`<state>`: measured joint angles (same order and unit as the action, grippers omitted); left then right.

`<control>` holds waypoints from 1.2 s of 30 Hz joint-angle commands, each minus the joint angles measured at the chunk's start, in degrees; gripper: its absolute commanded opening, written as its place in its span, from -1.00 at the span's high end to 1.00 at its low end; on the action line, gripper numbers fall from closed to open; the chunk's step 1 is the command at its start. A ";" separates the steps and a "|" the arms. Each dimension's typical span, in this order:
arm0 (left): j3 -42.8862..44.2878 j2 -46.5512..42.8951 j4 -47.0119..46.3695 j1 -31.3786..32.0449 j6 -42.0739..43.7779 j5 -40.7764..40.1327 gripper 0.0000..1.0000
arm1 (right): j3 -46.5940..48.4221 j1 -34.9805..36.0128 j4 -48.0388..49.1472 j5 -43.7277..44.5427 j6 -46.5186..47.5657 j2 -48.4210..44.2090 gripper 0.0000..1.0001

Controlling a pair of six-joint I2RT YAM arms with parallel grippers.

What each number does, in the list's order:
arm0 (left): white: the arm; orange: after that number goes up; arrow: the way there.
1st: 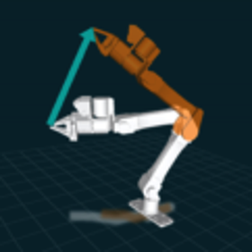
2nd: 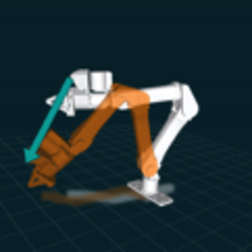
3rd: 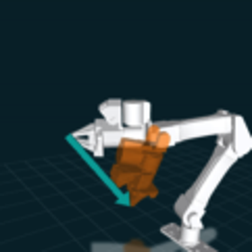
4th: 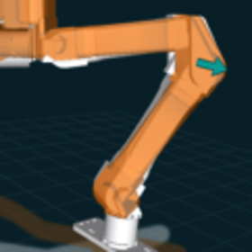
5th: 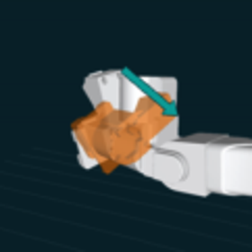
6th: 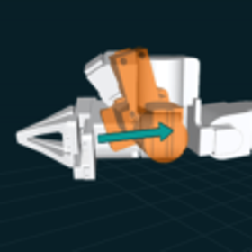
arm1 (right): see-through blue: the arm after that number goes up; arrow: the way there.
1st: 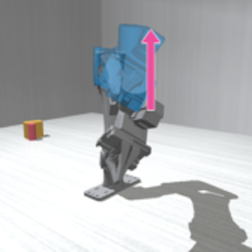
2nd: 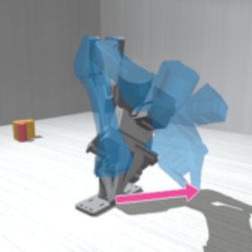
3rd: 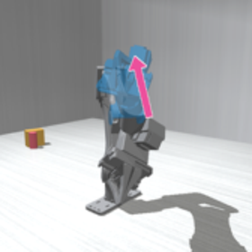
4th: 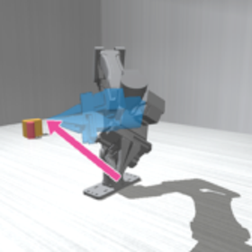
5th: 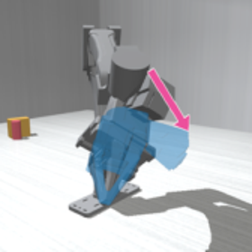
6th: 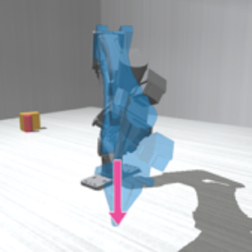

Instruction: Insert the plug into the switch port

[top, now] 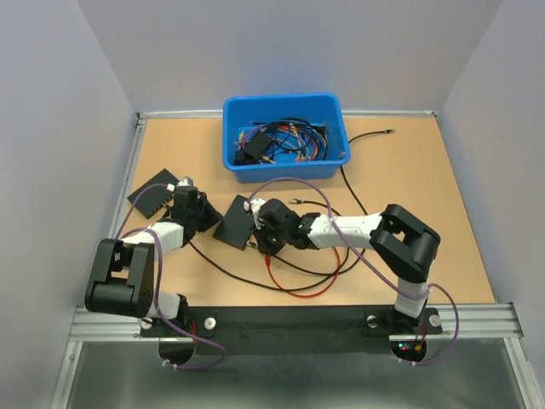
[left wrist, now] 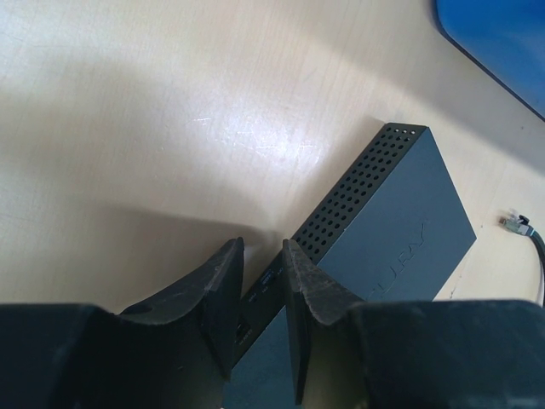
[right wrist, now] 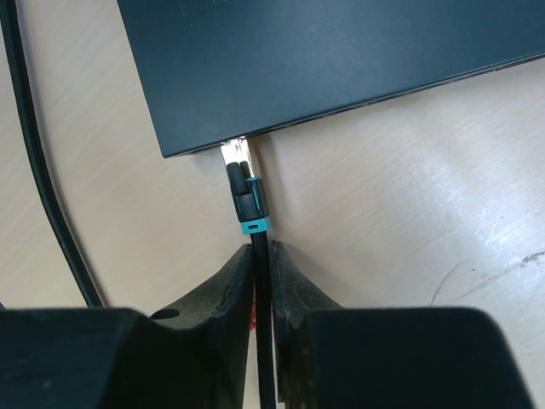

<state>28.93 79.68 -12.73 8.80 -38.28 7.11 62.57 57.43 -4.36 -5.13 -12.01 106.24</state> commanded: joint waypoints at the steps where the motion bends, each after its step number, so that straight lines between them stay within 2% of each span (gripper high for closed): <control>1: -1.94 -1.46 0.87 0.34 -0.30 0.71 0.27 | 2.91 0.32 0.67 2.66 0.15 0.90 0.67; 11: -3.53 -4.09 3.15 0.87 -3.46 -0.26 0.27 | 5.81 0.49 0.67 3.89 -2.75 1.78 0.82; 20: -3.88 -5.59 5.08 3.77 -5.57 -2.02 0.27 | 9.41 1.10 0.76 6.97 -9.17 4.32 0.97; 26: -2.04 -2.26 6.13 10.16 -8.20 -3.07 0.27 | 11.61 1.28 0.76 9.34 -11.81 6.52 0.98; 31: -3.09 0.47 3.06 11.41 -9.70 -2.19 0.29 | 12.05 1.28 0.76 10.48 -11.46 6.44 0.98; 36: -4.58 -0.66 2.01 13.43 -12.60 -2.11 0.29 | 11.44 1.28 0.76 13.47 -11.89 5.56 0.99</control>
<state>27.14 78.24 -18.17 17.63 -47.35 -4.71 71.31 58.98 -12.38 1.78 -22.85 111.31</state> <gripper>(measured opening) 0.359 0.141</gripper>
